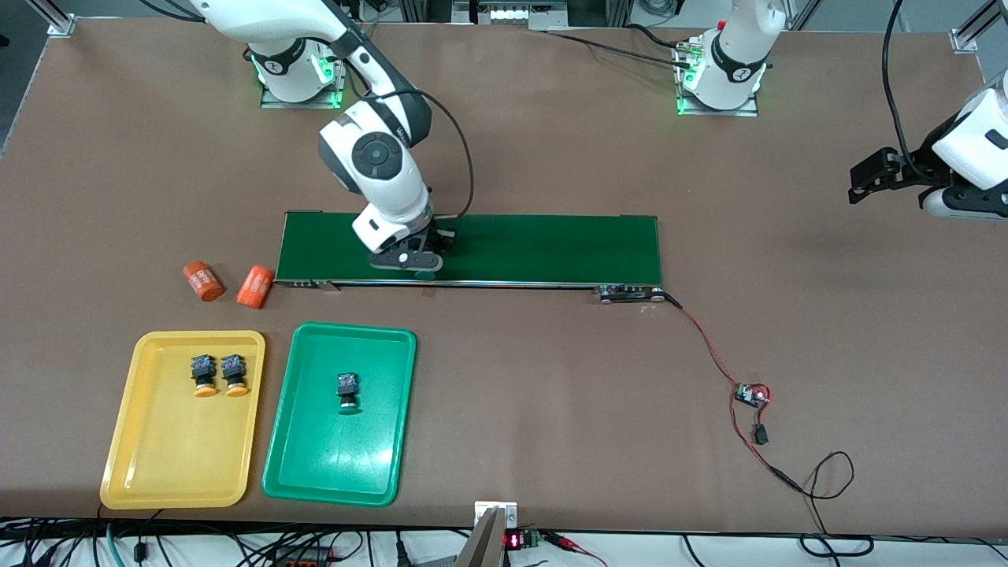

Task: Sort buttons by color to trays
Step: 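Grasp the green-capped button on the belt with the right gripper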

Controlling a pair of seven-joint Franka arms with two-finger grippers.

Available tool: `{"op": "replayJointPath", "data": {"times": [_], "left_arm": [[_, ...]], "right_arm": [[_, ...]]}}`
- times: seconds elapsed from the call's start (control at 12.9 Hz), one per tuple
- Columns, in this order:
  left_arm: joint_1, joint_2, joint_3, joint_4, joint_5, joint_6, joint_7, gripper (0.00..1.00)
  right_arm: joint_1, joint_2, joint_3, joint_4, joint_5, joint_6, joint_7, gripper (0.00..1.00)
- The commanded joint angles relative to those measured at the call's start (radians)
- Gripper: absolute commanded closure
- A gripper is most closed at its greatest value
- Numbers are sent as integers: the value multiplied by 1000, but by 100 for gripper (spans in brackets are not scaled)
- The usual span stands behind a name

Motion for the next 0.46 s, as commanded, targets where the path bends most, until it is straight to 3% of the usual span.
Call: {"op": "replayJointPath", "data": {"times": [0.0, 0.15, 0.39], "left_arm": [[-4, 12, -1, 30, 21, -24, 19, 0], [-4, 12, -1, 30, 21, -24, 19, 0], [-4, 12, 0, 30, 21, -24, 19, 0]], "right_arm": [[-8, 1, -34, 139, -5, -91, -87, 97], [-24, 21, -89, 188, -3, -85, -193, 96], [-25, 143, -162, 347, -3, -77, -284, 95]]}}
